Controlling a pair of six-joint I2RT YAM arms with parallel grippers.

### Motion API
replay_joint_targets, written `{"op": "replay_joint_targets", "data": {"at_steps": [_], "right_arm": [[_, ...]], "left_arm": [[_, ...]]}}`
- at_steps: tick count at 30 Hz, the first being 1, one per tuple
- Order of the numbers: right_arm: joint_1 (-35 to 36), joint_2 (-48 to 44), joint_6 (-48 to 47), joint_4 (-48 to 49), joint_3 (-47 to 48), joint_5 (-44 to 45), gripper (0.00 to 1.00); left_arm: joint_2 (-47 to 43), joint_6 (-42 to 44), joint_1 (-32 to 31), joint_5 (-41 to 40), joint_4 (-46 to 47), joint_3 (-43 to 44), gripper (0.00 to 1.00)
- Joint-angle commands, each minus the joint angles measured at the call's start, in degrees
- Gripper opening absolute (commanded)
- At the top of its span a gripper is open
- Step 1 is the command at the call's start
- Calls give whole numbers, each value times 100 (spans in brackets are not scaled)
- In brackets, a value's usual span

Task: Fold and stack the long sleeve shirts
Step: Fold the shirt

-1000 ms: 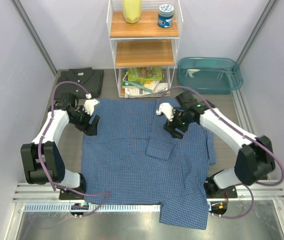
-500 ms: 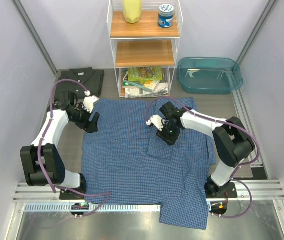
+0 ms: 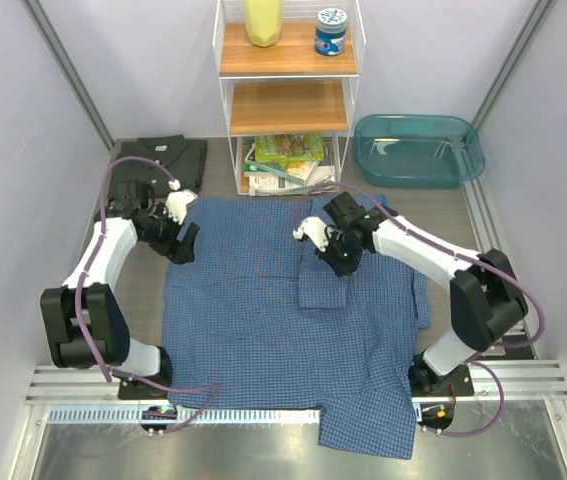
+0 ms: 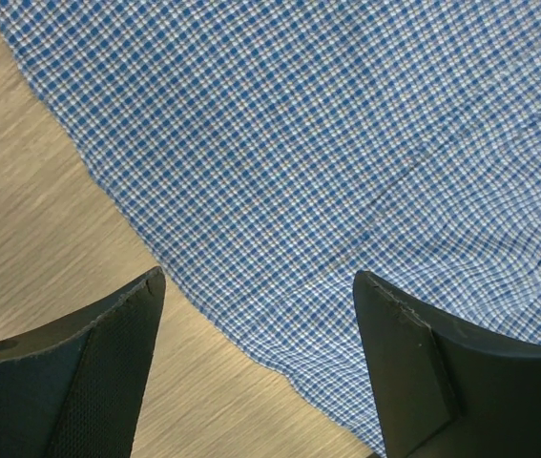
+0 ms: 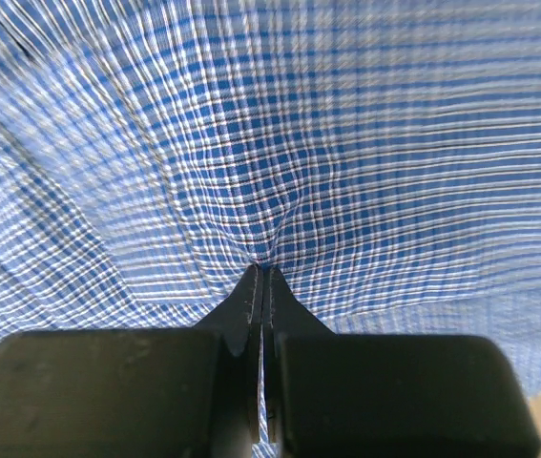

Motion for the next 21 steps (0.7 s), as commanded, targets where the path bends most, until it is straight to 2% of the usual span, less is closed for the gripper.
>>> {"op": "replay_joint_targets", "data": {"at_steps": [1, 3, 5, 9, 13, 14, 21], "right_arm": [[-86, -637, -57, -176, 639, 10, 1], [-182, -673, -92, -229, 849, 46, 1], [-418, -700, -119, -220, 1051, 55, 1], [-885, -761, -128, -211, 1456, -59, 1], [-1255, -893, -119, -124, 1851, -200, 1], [-1333, -928, -136, -123, 1983, -191, 1], [-1536, -911, -101, -97, 2388, -165, 1]], "left_arm": [[386, 140, -5, -171, 443, 520, 82], [841, 175, -5, -223, 539, 949, 84], [1150, 0, 47, -355, 749, 1258, 91], [2073, -27, 74, -295, 804, 2426, 93], [3091, 288, 74, 126, 628, 3297, 88], [3234, 455, 74, 458, 541, 3559, 86], [4272, 2195, 12, 1471, -497, 4704, 70]]}}
